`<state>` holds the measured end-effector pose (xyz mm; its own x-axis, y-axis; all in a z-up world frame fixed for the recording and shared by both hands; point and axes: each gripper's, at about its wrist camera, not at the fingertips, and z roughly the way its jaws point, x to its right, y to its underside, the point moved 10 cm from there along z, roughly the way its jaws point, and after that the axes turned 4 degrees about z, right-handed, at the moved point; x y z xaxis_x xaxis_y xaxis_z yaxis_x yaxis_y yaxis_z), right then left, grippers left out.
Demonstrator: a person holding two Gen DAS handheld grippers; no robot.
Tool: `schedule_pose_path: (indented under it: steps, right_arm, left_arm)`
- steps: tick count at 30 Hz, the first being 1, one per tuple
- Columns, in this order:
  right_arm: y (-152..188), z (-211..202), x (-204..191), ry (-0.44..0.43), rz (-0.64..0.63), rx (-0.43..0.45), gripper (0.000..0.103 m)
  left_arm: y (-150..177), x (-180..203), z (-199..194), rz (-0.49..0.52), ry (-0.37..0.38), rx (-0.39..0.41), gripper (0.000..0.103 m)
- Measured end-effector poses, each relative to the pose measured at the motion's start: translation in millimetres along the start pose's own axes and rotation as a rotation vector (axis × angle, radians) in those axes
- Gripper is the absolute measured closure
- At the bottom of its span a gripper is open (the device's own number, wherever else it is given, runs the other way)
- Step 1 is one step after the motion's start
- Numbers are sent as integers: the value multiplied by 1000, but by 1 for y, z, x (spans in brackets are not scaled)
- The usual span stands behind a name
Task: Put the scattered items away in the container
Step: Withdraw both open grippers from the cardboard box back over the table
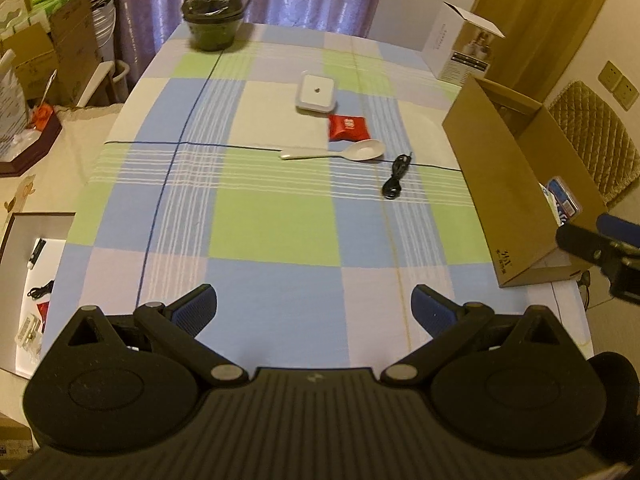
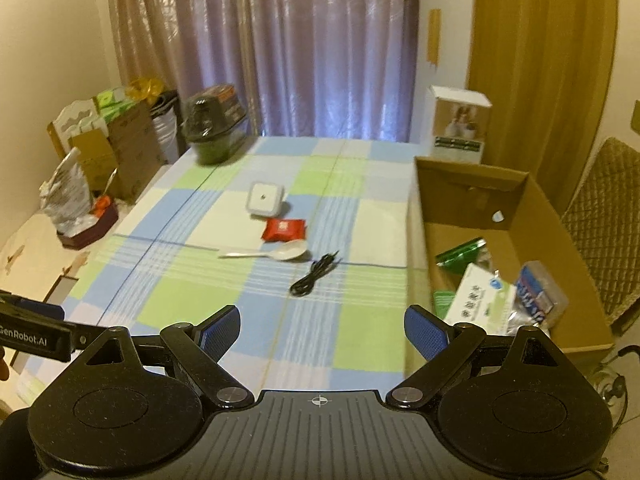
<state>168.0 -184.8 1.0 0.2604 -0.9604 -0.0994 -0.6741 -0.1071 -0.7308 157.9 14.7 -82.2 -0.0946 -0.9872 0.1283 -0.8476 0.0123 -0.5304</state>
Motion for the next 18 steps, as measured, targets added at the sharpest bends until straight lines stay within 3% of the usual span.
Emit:
schedule_pose_path:
  steps: [18]
  right_arm:
    - [16, 45, -13, -19, 17, -98, 9]
  left_arm:
    - [3, -20, 25, -9, 31, -27, 1]
